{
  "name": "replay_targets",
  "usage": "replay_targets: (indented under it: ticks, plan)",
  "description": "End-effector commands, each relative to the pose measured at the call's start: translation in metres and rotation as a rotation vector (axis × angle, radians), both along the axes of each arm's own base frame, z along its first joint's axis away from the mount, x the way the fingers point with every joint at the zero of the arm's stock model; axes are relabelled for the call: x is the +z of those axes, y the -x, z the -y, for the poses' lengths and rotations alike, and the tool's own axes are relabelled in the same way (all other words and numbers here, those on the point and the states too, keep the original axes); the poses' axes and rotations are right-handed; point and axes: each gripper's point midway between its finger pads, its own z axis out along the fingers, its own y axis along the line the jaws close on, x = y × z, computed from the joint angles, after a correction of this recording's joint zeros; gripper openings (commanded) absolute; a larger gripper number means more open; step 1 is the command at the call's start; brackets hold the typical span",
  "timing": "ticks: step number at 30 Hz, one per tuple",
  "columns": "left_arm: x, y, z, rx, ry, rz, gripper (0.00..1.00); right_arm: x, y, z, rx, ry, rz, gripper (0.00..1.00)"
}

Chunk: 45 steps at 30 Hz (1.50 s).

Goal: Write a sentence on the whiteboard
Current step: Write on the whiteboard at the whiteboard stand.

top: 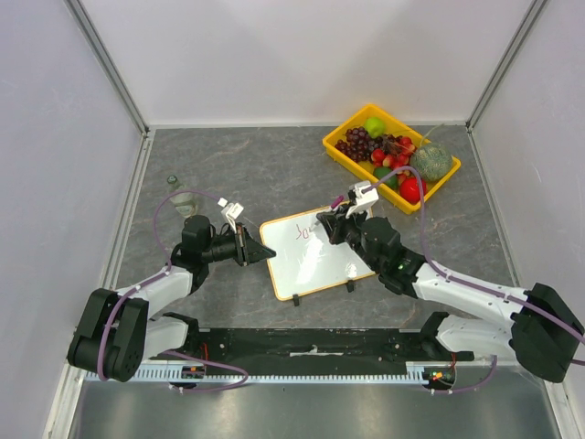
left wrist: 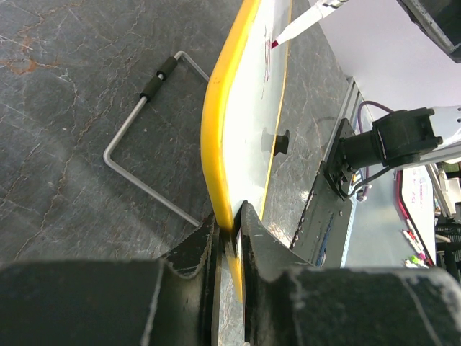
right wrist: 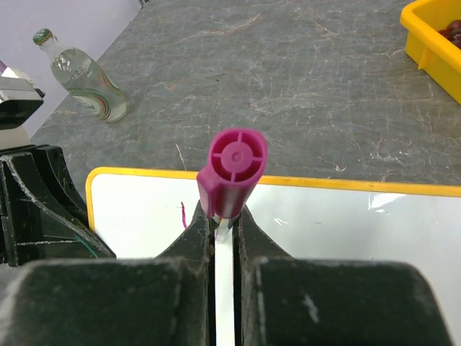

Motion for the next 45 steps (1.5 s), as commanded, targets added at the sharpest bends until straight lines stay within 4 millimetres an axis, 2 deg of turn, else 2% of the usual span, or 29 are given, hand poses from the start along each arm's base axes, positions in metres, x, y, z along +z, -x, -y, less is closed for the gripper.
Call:
replay_targets:
  ticks: [1, 6, 9, 19, 22, 29, 33, 45]
  plan:
    - [0.005, -0.004, 0.000, -0.005, 0.000, 0.058, 0.02, -0.009, 0.001, 0.010, -0.031, 0.006, -0.011, 0.00]
    - [0.005, -0.004, 0.000, -0.004, 0.001, 0.058, 0.02, -0.017, 0.006, 0.014, -0.028, 0.009, -0.026, 0.00]
    - [0.005, -0.004, 0.000, -0.003, 0.000, 0.060, 0.02, -0.015, 0.007, 0.017, -0.034, 0.000, -0.025, 0.00]
    - [0.005, -0.004, 0.000, -0.005, 0.000, 0.058, 0.02, 0.035, 0.003, 0.013, -0.031, -0.085, 0.058, 0.00]
    - [0.005, -0.004, 0.000, -0.006, 0.001, 0.059, 0.02, 0.041, -0.001, 0.012, -0.040, -0.076, 0.072, 0.00]
    - [0.005, -0.004, 0.000, -0.006, 0.001, 0.059, 0.02, 0.037, -0.010, 0.012, -0.068, -0.052, 0.072, 0.00]
    - [0.005, -0.004, 0.000, -0.006, 0.001, 0.059, 0.02, 0.024, -0.014, 0.015, -0.088, -0.008, 0.061, 0.00]
    - [0.005, -0.004, 0.000, -0.006, 0.001, 0.058, 0.02, 0.001, -0.006, 0.018, -0.066, 0.015, 0.024, 0.00]
